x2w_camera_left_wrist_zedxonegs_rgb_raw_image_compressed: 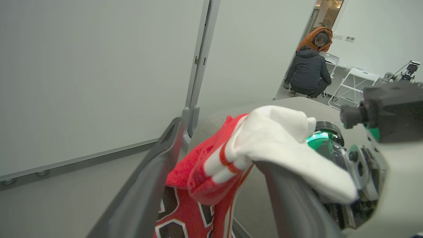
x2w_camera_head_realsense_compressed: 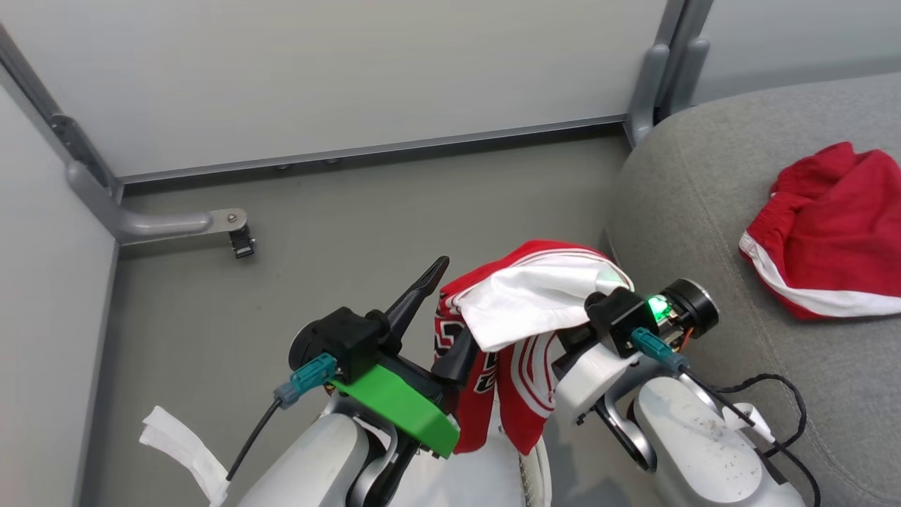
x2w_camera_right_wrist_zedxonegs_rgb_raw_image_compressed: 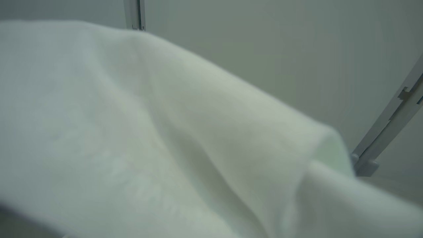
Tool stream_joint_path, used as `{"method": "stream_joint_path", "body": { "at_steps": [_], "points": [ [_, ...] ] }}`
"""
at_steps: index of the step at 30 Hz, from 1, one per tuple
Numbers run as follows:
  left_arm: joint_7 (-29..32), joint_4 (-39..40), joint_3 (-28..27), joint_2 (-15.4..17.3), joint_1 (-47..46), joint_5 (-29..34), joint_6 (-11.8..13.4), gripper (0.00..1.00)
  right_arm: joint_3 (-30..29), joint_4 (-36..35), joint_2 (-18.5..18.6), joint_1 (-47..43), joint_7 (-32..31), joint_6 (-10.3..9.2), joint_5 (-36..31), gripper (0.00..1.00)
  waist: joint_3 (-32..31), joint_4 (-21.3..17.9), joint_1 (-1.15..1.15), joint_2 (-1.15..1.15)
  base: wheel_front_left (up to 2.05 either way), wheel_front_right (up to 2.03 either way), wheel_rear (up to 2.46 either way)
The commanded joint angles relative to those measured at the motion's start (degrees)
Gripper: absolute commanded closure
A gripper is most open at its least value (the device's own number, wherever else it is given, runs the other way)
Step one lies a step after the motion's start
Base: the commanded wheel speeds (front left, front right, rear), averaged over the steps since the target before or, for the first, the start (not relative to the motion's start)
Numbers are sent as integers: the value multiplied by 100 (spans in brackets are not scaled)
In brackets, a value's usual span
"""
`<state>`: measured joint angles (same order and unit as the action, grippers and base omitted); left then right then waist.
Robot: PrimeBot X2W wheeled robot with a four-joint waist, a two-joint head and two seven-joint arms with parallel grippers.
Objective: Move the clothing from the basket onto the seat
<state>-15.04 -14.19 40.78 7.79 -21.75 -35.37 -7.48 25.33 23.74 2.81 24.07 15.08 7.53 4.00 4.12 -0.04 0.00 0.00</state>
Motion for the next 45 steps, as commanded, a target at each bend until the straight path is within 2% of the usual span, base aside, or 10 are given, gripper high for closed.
{"method": "stream_joint_path", "body": {
  "at_steps": [1, 11, 16, 20, 25, 29, 37, 41, 45],
  "points": [
    [-18, 3, -51, 59, 70, 36, -3, 0, -143, -59, 20, -34, 12, -8, -44, 100, 105, -558, 0, 0, 0, 0, 0],
    [-11, 52, -235, 182, 172, 288, -3, 0, -769, -340, 17, -182, 12, -8, -228, 100, 317, -1959, 0, 0, 0, 0, 0],
    [-11, 86, -309, 267, 232, 395, -3, 0, -860, -542, 15, -302, 12, -8, -217, 100, 422, -2640, 0, 0, 0, 0, 0],
    [-12, 121, -355, 339, 222, 455, -3, 0, -943, -677, 14, -393, 12, -8, -151, 100, 516, -3025, 0, 0, 0, 0, 0],
    [-11, 120, -175, 400, 60, 418, -3, 0, -1249, -891, 8, -423, 12, -8, -229, 100, 711, -3091, 0, 0, 0, 0, 0],
    [-11, 144, -121, 533, 32, 382, -3, 0, -1400, -985, 3, -62, 12, -8, -395, 100, 921, -3124, 0, 0, 0, 0, 0],
    [-11, 229, -233, 959, 73, 448, -3, 0, -1735, -999, 4, 1383, 12, -8, -1363, 100, 1368, -3166, 0, 0, 0, 0, 0],
    [-11, 302, -297, 1155, 138, 493, -3, 0, -1834, -670, 159, 2280, 12, -9, -1857, 100, 1591, -3180, 0, 0, 0, 0, 0],
    [-11, 420, -270, 1319, 67, 494, -3, 0, -2195, -251, 462, 3078, -63, -9, -2130, 100, 1867, -2982, 0, 0, 0, 0, 0]
  ]
}}
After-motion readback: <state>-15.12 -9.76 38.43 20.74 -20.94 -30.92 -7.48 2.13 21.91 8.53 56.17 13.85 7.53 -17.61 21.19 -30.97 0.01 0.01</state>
